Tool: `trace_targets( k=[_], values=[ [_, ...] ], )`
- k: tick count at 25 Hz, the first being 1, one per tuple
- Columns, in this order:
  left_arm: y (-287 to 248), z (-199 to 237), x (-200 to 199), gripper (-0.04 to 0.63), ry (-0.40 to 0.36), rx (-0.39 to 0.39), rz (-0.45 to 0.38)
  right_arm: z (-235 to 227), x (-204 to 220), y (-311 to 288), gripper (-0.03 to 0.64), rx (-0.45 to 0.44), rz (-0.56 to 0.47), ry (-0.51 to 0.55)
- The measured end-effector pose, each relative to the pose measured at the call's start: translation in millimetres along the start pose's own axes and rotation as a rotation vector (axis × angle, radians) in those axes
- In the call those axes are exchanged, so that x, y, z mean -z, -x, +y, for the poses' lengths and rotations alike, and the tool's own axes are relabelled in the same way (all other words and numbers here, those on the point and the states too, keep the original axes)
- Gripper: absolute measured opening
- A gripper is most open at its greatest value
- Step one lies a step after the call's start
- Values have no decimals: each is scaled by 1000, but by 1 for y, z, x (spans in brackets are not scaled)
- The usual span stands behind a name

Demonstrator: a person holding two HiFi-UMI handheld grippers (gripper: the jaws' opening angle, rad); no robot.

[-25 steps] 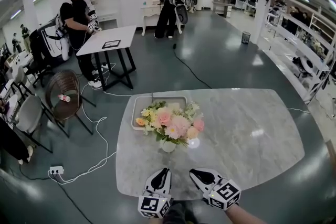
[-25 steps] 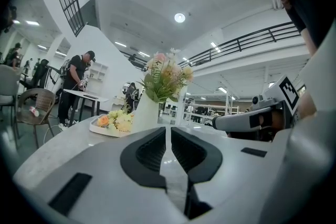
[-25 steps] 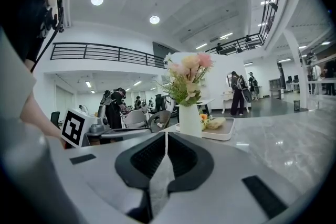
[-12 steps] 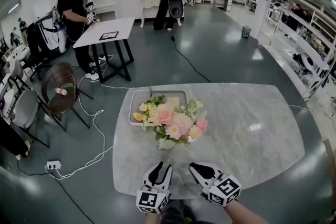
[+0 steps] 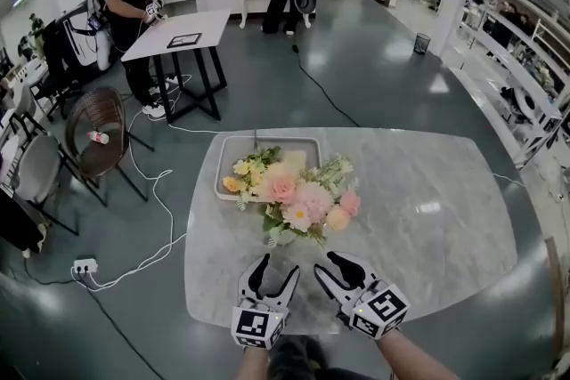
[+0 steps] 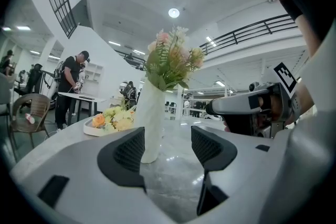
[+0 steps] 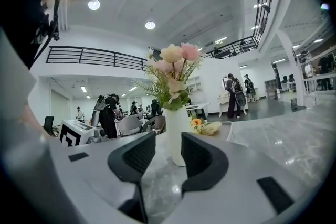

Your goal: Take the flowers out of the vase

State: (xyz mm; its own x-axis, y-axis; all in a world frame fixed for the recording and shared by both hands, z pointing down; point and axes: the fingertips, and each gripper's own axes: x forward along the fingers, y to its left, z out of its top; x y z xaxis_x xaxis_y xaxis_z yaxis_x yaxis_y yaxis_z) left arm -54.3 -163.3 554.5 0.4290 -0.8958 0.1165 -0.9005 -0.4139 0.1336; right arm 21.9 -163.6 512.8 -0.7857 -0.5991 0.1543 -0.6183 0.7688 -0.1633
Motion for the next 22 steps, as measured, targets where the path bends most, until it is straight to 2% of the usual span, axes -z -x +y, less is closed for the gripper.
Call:
trace_targets(
  k=[7, 10, 22],
  values=[
    [-20, 17, -9, 294, -27, -11, -18, -6, -7, -25, 209, 1, -29, 5],
    [-28, 25, -11, 302, -29, -13, -30, -9, -9, -36, 230, 11, -39, 44],
    [-58, 44, -13, 328, -63, 64, -22, -19, -26, -77, 265, 9, -122, 66]
  ],
)
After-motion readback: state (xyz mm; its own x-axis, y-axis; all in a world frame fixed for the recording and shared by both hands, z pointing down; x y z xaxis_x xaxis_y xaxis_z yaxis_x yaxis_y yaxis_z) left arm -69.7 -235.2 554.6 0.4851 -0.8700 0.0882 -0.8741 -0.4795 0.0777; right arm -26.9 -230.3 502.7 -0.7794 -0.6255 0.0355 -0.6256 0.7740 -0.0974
